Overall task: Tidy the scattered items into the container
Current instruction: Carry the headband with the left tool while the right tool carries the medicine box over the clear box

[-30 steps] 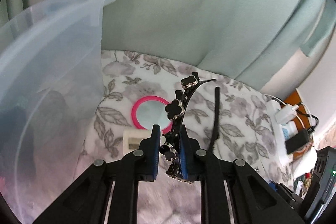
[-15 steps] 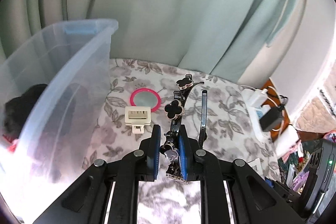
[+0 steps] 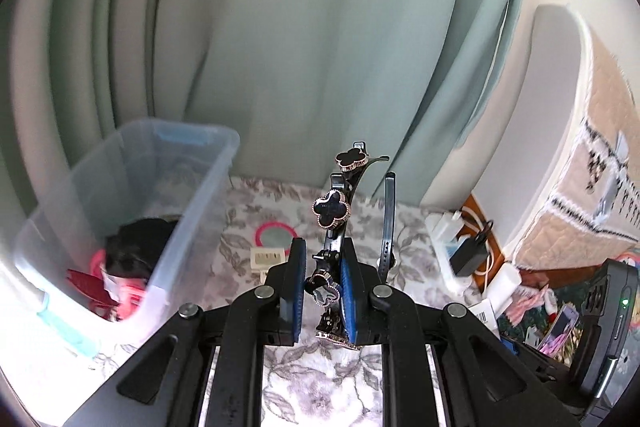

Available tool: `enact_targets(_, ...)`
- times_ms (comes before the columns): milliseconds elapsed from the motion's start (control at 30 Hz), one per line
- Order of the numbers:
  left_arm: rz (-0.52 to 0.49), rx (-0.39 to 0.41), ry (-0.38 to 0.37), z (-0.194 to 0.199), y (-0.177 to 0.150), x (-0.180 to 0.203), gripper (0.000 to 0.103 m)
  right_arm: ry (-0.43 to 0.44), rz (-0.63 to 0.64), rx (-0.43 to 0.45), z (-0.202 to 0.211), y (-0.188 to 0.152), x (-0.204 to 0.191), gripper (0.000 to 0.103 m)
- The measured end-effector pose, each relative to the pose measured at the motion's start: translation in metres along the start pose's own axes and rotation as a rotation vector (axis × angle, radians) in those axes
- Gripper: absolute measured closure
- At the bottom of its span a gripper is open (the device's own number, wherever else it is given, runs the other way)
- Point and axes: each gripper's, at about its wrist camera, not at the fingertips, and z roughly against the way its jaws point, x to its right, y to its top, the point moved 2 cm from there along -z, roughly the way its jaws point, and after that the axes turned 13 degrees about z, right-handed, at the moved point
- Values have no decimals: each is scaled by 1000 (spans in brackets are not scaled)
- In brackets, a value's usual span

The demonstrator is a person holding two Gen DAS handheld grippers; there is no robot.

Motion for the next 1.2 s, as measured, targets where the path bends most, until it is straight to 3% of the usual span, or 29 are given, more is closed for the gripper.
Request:
enact_targets(533, 179, 196, 45, 70, 40, -79, 87, 22, 87, 43, 30, 8, -49, 23)
enact_targets(767, 270, 249, 89, 81, 44, -128, 87, 45, 157, 37, 25, 19, -82, 23)
enact_targets(1200, 407, 283, 145, 72, 39, -197, 87, 173, 393, 16, -18, 49, -187, 23)
